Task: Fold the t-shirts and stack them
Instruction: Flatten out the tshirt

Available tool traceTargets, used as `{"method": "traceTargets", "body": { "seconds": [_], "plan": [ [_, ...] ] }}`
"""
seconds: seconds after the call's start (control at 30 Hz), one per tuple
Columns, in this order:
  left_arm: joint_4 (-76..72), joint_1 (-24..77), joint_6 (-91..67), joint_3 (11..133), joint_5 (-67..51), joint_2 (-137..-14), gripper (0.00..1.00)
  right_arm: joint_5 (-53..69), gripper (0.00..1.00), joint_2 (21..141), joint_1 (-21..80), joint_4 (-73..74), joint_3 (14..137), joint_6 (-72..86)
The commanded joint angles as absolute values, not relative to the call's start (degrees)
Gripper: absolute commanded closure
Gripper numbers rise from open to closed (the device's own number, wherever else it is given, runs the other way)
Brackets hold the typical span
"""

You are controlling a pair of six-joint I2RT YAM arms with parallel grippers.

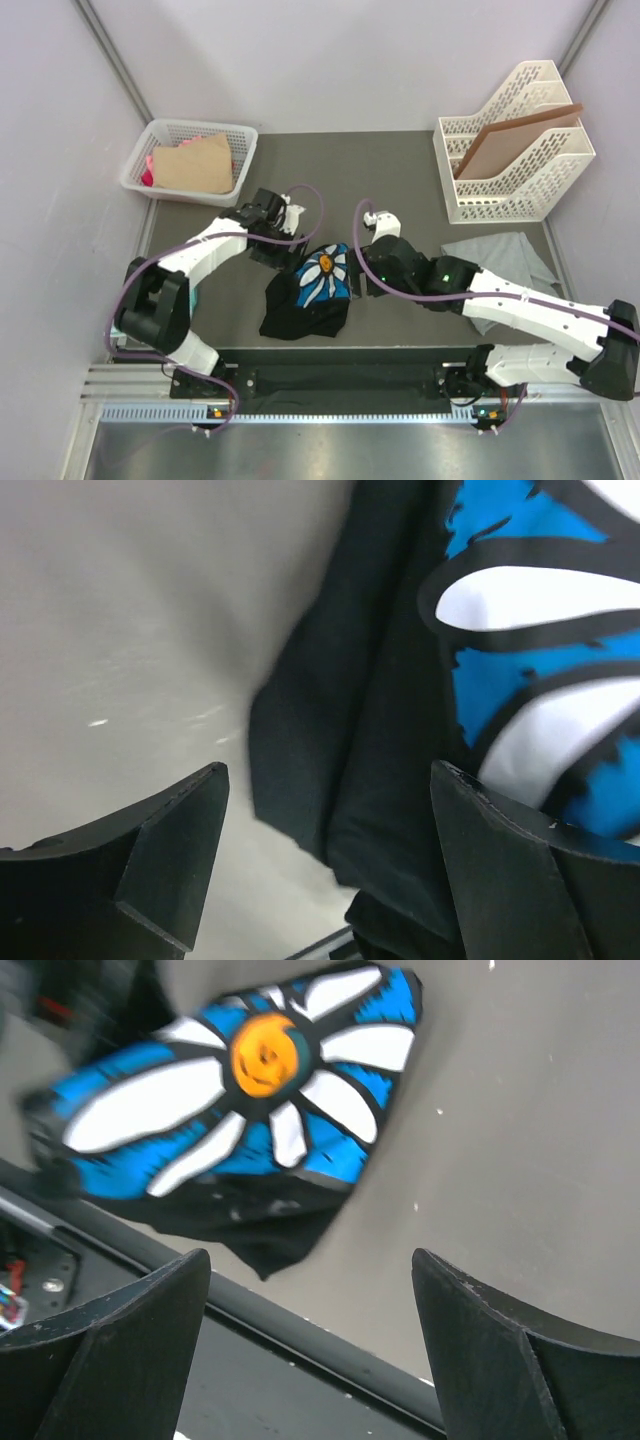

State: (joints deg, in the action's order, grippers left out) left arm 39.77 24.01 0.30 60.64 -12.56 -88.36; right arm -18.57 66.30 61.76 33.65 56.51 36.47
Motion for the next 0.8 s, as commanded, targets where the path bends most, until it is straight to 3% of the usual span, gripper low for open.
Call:
{"method": "traceTargets", "body": {
  "seconds": [0.0, 0.2, 0.4, 0.5, 0.67, 0.73, 0.77],
  "plan": [
    [41.6, 28.6, -1.4, 62.9, -15.1, -91.5, 0.14, -18.5, 0.18, 62.1, 62.4, 32.8, 59.6, 35.9],
    [45.1, 38.7, -2.3, 66.8, -17.2, -96.4, 0.25, -19.4, 0.19, 57.6, 62.5, 35.3, 61.2, 37.3],
    [48.4, 44.1, -2.2, 75.5, -22.1, -96.9, 0.24, -18.1, 0.19, 56.2, 62.6, 37.9, 63.9, 34.7],
    [49.3, 42.6, -1.9, 78.2, -24.9, -92.3, 0.2, -17.1, 0.2, 56.5, 62.6, 38.8, 65.1, 33.7],
    [42.9, 25.7, -5.5, 75.9, -33.2, -83.8, 0.13, -15.7, 0.19, 56.6, 62.6, 37.4, 64.3, 33.1],
    [40.5, 24.5, -4.4, 71.0, -27.5, -81.6, 0.14, -15.6, 0.19, 57.1, 62.6, 37.1, 63.7, 33.4],
    [40.4, 25.2, -3.1, 69.4, -18.9, -81.6, 0.17, -15.4, 0.19, 57.7, 62.6, 36.5, 63.4, 33.5]
  ]
}}
